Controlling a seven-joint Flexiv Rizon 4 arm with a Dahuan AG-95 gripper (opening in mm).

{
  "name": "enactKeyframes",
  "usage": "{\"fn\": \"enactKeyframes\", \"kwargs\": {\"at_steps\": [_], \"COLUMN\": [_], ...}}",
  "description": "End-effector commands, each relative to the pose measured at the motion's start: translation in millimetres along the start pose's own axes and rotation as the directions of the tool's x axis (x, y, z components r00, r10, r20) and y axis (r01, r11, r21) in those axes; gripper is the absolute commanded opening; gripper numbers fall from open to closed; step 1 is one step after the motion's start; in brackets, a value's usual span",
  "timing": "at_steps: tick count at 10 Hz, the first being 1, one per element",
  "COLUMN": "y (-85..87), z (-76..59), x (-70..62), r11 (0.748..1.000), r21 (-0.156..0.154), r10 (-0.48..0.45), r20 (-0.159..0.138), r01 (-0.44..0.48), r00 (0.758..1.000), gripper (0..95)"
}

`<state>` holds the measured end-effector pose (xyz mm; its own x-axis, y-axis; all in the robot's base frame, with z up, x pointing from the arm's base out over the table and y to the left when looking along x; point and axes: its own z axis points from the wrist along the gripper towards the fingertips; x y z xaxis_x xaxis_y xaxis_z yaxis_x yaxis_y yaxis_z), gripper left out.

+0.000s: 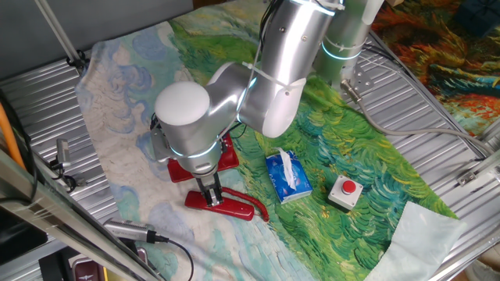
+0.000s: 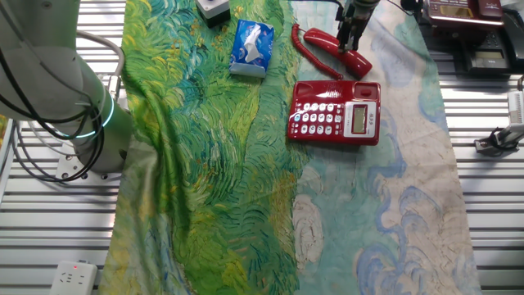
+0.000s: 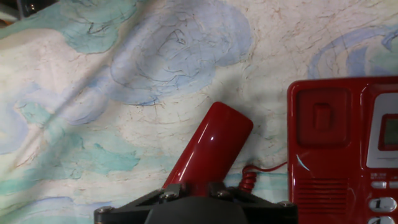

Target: Place the handset of the telephone on the corresponding phone cradle

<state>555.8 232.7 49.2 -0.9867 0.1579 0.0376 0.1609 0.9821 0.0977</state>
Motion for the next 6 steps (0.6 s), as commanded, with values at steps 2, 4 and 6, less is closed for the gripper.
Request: {"fn": "enactKeyframes", "kwargs": {"at_steps": [2, 4, 6], "y": [0.6, -0.7, -1.9], "z": [2.4, 9.6, 16.4], "x": [-2.3, -3.7, -4.8], "r11": [1.0, 1.0, 1.0], "r21": [0.005, 0.003, 0.003], "r10": [0.001, -0.001, 0.001], "r20": [0.008, 0.031, 0.043], "r01": [-0.001, 0.001, -0.001], "r00": [1.0, 1.0, 0.999], "gripper": [76.0, 76.0, 76.0]}}
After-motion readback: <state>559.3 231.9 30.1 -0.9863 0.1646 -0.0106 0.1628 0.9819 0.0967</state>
